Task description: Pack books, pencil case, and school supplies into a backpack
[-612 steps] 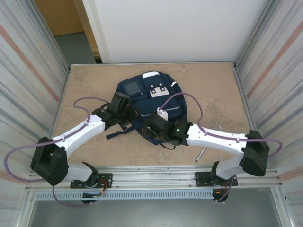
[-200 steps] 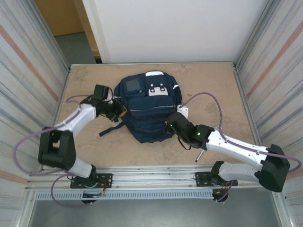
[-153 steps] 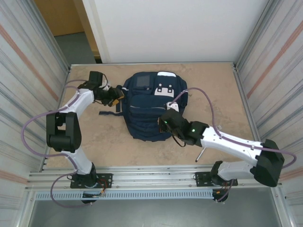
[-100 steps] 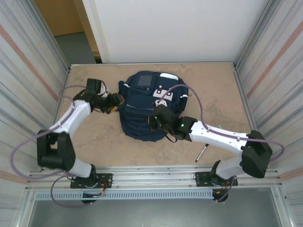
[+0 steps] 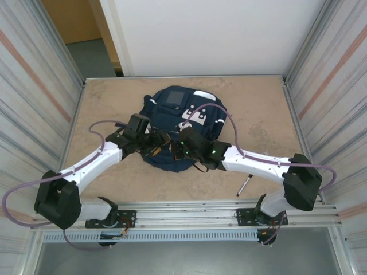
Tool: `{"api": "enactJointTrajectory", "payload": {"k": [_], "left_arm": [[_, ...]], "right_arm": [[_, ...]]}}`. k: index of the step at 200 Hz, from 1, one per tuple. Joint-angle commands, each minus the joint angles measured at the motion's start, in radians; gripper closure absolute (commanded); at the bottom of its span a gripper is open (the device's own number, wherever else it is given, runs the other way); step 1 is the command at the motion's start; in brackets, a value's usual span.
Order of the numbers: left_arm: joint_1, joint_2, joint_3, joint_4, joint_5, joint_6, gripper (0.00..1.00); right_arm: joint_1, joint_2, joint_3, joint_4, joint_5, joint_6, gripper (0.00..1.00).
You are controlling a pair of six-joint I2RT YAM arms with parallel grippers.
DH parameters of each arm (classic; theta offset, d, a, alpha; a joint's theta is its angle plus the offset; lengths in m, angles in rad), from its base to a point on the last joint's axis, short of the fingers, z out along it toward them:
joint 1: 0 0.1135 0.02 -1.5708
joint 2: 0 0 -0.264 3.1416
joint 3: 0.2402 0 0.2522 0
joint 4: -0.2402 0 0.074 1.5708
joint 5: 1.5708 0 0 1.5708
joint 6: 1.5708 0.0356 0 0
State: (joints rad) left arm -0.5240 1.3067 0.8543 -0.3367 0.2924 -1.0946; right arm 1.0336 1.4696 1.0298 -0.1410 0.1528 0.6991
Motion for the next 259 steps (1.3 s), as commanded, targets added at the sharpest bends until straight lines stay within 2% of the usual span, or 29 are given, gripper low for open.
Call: {"api": "enactJointTrajectory", "payload": {"k": [1,22,42,75,92,111,122,157,184,214,235,252,259], "left_arm": [[-0.037,0.019,-0.055,0.112,-0.063,-0.105,0.53],[-0.044,0.012,-0.063,0.111,-0.105,-0.101,0.77],[-0.035,-0.016,-0.038,0.036,-0.164,-0.051,1.0],[0.026,-0.084,-0.041,-0.035,-0.199,0.006,1.0],[0.097,-0.1,-0.07,-0.01,-0.118,0.018,1.0],[0.168,-0.087,-0.068,-0.006,-0.024,0.07,1.0],[0.199,-0.071,-0.059,-0.014,0.017,0.116,1.0],[0.292,0.009,0.021,-0.133,0.126,0.279,1.0],[0.306,0.013,0.025,-0.151,0.16,0.329,1.0],[0.313,0.03,0.032,-0.206,0.17,0.394,1.0],[0.323,0.03,0.041,-0.268,0.148,0.441,1.0],[0.326,0.027,0.047,-0.304,0.134,0.474,1.0],[0.326,0.026,0.049,-0.307,0.146,0.482,1.0]], "right_arm": [[0.015,0.001,0.037,0.055,-0.026,0.035,1.0],[0.016,-0.006,0.028,0.048,-0.019,0.04,1.0],[0.013,-0.025,0.01,0.014,0.022,0.022,1.0],[-0.038,-0.084,-0.074,-0.058,0.083,-0.018,1.0],[-0.093,-0.126,-0.132,-0.086,0.066,-0.067,1.0],[-0.119,-0.171,-0.159,-0.15,0.201,-0.149,1.0],[-0.146,-0.198,-0.184,-0.145,0.224,-0.191,1.0],[-0.343,-0.227,-0.257,-0.055,0.169,-0.218,1.0],[-0.491,-0.168,-0.285,0.077,0.081,-0.199,1.0],[-0.555,-0.042,-0.254,0.188,0.042,-0.237,1.0],[-0.584,0.047,-0.205,0.188,0.027,-0.266,1.0],[-0.616,0.08,-0.179,0.17,-0.052,-0.266,1.0],[-0.628,0.081,-0.174,0.16,-0.095,-0.262,0.88]]}}
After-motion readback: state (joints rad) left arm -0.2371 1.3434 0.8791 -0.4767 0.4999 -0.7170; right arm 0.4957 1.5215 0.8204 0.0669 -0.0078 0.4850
